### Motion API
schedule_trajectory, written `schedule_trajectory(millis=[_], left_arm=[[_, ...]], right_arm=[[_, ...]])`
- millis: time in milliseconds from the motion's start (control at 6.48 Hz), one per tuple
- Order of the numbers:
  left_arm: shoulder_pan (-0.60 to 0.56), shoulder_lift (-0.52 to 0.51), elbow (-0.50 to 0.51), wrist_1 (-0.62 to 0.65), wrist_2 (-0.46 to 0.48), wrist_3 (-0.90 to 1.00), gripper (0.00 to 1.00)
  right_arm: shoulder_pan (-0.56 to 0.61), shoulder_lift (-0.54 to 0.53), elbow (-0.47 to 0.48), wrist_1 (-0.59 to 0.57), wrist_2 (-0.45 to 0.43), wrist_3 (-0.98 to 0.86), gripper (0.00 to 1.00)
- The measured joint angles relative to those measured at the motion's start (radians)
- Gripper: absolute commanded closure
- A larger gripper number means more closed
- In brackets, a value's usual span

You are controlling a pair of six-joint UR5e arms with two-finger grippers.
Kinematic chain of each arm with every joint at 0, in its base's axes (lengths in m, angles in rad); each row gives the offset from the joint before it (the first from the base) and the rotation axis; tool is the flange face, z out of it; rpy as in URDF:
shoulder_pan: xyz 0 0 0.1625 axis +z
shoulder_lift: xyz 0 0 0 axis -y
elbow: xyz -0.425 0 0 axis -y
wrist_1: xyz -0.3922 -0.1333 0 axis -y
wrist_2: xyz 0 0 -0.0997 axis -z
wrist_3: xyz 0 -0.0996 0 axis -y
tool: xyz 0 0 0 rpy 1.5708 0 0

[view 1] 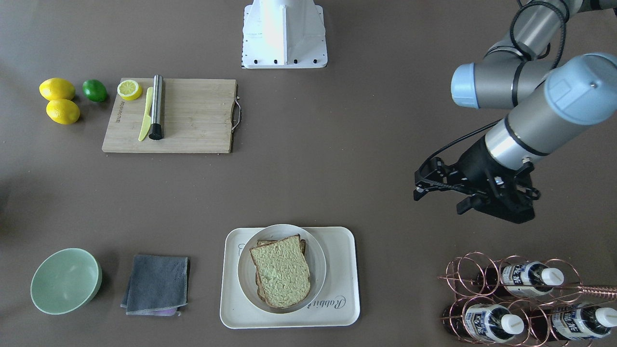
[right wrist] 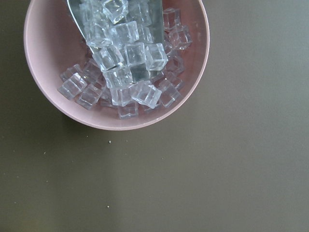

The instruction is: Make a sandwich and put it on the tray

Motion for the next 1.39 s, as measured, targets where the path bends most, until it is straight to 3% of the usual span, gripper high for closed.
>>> schedule_trajectory(millis=[309, 617, 926, 1389], left_arm=[[-0.164, 0.082, -0.095, 0.266, -0.023, 0.39, 0.02], [-0.364, 0.1, -0.04, 0.511, -0.02, 0.815, 0.02], [-0.474, 0.134, 0.101, 0.548, -0.019, 1.101, 0.02], [-0.521, 0.308, 0.151, 0.473, -0.021, 1.19, 0.02]], right_arm=[[0.014, -0.012, -0.002, 0.0, 0.0, 0.002, 0.0], [0.021, -0.014, -0.003, 0.0, 0.001, 0.001, 0.0], [0.022, -0.014, -0.003, 0.0, 0.002, 0.001, 0.0], [0.023, -0.014, -0.002, 0.0, 0.002, 0.001, 0.0]])
